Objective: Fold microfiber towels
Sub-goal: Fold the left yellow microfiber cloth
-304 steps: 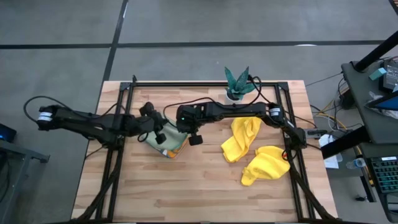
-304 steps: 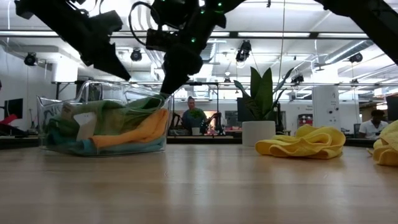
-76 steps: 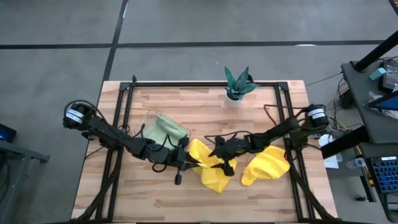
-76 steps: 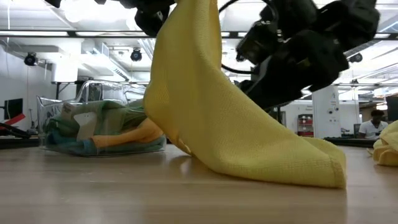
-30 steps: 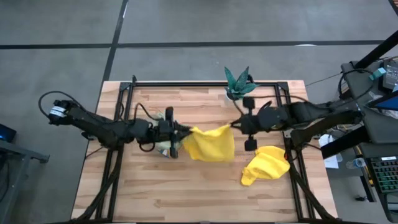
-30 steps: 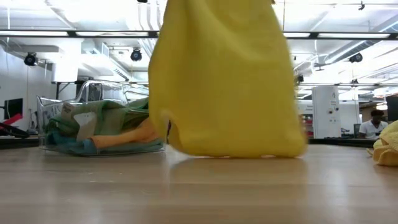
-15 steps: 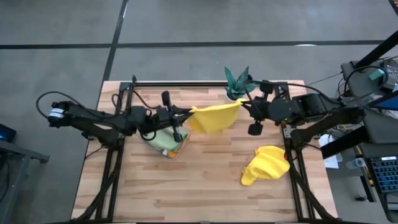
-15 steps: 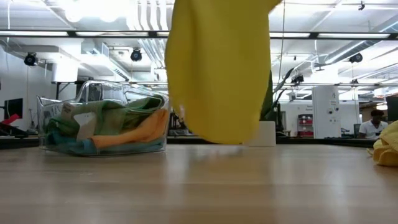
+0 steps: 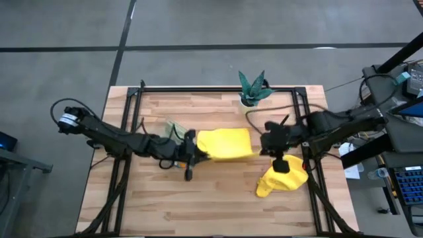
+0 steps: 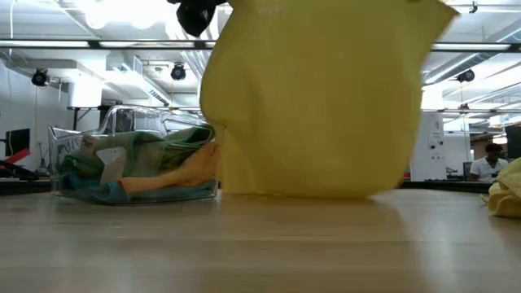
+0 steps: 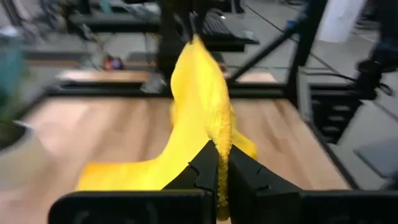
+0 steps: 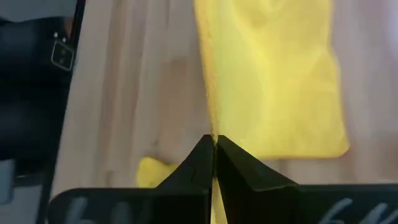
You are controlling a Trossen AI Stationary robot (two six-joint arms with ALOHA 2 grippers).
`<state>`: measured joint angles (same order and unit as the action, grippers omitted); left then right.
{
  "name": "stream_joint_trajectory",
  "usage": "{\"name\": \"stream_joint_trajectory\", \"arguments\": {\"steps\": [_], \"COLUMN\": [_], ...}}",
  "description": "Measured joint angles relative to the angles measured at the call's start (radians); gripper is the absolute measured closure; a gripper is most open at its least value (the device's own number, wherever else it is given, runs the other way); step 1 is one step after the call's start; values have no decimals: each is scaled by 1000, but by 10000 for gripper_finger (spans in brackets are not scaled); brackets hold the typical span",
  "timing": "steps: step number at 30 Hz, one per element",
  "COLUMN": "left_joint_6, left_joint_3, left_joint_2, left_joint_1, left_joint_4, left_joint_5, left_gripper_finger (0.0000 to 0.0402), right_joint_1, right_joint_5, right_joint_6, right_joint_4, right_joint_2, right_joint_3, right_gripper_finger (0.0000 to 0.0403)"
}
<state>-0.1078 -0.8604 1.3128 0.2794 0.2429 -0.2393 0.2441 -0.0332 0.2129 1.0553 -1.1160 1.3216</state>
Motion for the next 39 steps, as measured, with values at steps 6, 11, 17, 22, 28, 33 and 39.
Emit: {"name": "stream_joint_trajectory", "arguments": {"steps": [6, 11, 17, 22, 28, 33, 39], "left_joint_6": [-90, -185, -220, -203, -191, -141, -121], "left_joint_3": [0, 0, 0, 0, 0, 0, 0], "left_joint_2": [106, 171, 191, 165, 158, 158, 180], "left_joint_1": [43, 62, 69, 68, 58, 41, 13], "left_joint_4": [0, 0, -8, -50, -52, -51, -35], "left_joint_5": [34, 147, 195, 214, 148, 67, 19], "left_gripper_finger": [373, 318, 267, 254, 253, 253, 253], "right_joint_1": [58, 92, 104, 103, 101, 78, -25], "right_joint_5": [-80, -168, -177, -178, -82, 242, 272], "right_joint_6": [88, 131, 205, 248, 225, 88, -33], "right_joint_4": [-169, -366, -486, -474, -339, -345, -528], "right_joint_2": [0, 0, 0, 3, 3, -22, -105], "right_joint_3": [-197, -334, -427, -442, -397, -403, -468], "right_gripper_finger": [394, 394, 368, 303, 231, 230, 294]}}
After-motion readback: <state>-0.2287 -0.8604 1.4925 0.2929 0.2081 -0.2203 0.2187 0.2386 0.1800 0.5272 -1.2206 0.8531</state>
